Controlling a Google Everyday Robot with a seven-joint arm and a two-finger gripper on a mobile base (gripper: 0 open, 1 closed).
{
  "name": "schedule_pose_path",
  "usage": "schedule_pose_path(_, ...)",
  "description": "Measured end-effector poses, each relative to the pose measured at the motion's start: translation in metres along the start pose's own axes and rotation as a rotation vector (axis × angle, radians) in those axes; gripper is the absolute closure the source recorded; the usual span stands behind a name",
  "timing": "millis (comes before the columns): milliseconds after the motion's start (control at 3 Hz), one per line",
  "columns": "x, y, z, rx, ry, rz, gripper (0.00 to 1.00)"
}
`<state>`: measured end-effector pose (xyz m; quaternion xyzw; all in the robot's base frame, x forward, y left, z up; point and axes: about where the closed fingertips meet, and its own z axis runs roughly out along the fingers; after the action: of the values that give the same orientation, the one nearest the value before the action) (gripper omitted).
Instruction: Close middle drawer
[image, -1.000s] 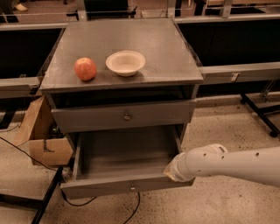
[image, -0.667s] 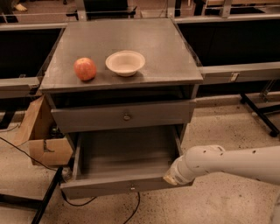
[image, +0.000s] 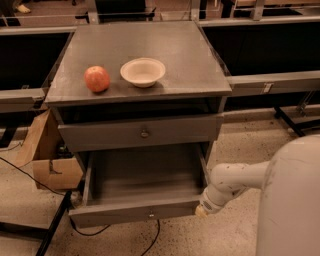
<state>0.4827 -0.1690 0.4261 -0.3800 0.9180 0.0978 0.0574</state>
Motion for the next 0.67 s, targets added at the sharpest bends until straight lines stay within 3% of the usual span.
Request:
schedule_pose_path(333, 0.0114, -0.0122, 0.0194, -0.04, 0.03, 0.107, 1.0)
schedule_pose_path(667, 0.0089, -0.0192, 0.0275, -0.051, 0.003, 0.135, 1.0)
